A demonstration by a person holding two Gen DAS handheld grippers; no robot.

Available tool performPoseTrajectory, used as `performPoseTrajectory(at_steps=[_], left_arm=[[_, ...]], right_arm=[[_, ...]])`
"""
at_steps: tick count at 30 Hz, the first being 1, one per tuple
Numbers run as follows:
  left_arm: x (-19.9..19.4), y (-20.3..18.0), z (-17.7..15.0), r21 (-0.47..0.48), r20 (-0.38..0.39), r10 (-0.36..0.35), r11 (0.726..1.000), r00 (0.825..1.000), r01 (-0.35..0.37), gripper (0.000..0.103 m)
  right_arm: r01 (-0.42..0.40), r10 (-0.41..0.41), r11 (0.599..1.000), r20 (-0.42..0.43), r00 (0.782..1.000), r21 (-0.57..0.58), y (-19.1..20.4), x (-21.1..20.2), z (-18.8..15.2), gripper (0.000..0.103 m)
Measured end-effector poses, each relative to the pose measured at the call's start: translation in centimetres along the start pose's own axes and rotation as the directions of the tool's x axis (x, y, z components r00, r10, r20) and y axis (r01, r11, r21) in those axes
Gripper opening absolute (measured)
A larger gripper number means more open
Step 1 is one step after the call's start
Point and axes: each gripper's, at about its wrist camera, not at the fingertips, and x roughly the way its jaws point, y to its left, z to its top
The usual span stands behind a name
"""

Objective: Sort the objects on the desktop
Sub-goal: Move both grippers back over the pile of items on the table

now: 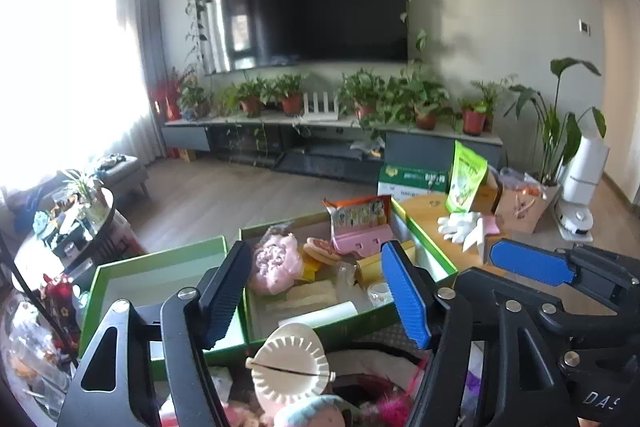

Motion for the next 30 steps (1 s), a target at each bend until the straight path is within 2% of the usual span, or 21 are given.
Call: performPoseTrajectory(at_steps=[7,14,30], left_arm=[[-5.0,1.1,-1.3,-0.025,0.041,-0.010,1.000,0.999,0.011,0.070],[-9.0,2.2,-4.0,-0.017,0.063,-0.011,1.000,0.998,0.012,0.070],[-13.7,2.7,-8.5,-0.004,0.065,-0.008,1.000,0.998,0.009,0.070]], right_arm=[[0.006,-0.005,0.999,0.031,0.999,-0.036,3.3,-3.7,-0.7,0.049],[0.026,-0.024,0.997,0.029,0.999,-0.078,7.1,-6.9,-3.1,0.049],[0.010,-0.012,0.996,-0.022,1.000,-0.087,10.7,-9.6,-7.9,0.049]])
